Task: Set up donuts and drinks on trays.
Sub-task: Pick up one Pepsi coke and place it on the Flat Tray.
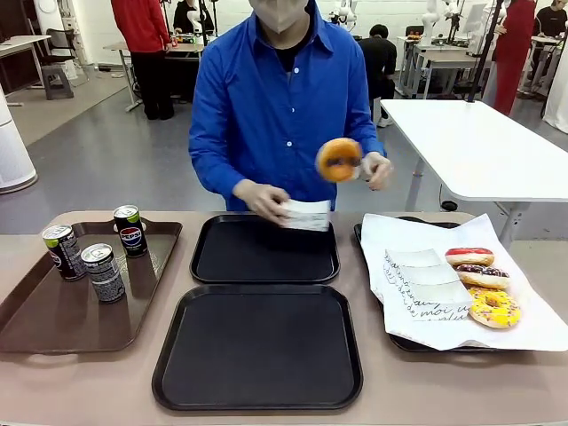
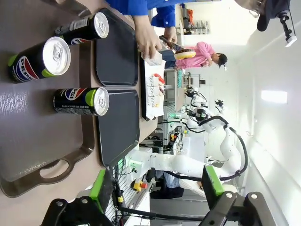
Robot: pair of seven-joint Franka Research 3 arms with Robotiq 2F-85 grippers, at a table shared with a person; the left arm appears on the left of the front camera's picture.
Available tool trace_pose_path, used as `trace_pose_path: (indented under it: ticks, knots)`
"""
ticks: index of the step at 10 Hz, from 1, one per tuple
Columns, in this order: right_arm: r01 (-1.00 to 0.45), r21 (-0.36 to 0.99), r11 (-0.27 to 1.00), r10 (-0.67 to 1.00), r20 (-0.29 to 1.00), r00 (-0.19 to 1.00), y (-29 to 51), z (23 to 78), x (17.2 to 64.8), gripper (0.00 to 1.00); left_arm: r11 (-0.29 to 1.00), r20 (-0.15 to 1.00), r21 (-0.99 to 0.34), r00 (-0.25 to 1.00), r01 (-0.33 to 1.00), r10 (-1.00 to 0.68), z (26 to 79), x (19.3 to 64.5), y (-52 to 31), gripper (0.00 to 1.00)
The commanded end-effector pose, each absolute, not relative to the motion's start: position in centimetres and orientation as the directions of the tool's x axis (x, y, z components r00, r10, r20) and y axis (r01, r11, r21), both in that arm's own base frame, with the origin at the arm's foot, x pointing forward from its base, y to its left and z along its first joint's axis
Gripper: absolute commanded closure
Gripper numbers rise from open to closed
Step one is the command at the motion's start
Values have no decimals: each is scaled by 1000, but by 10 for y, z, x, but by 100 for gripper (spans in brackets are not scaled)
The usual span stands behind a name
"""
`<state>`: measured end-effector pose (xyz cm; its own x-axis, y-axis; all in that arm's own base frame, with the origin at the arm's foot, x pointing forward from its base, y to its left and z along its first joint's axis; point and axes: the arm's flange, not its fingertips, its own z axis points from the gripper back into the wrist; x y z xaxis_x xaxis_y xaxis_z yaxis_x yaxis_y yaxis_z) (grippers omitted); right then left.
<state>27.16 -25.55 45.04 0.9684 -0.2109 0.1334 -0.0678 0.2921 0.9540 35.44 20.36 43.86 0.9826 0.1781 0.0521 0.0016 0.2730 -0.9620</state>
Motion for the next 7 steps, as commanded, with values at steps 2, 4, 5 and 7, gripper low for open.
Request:
trace_pose_path:
  ticks: [2,4,5,7]
  knots:
    - [-67,956,285,-212,131,968,-256,450,271,0,475,60,-879,984,-27,166,501,374,172,0]
    - [-67,956,285,-212,131,968,-256,450,271,0,678,57,-735,993,-27,100,526,373,126,0]
    - [-67,956,285,-212,131,968,-256,450,271,0,766,41,-642,996,-31,74,534,379,99,0]
    - [-67,956,285,-212,131,968,-256,450,271,0,904,-5,-426,999,-35,36,535,395,39,0]
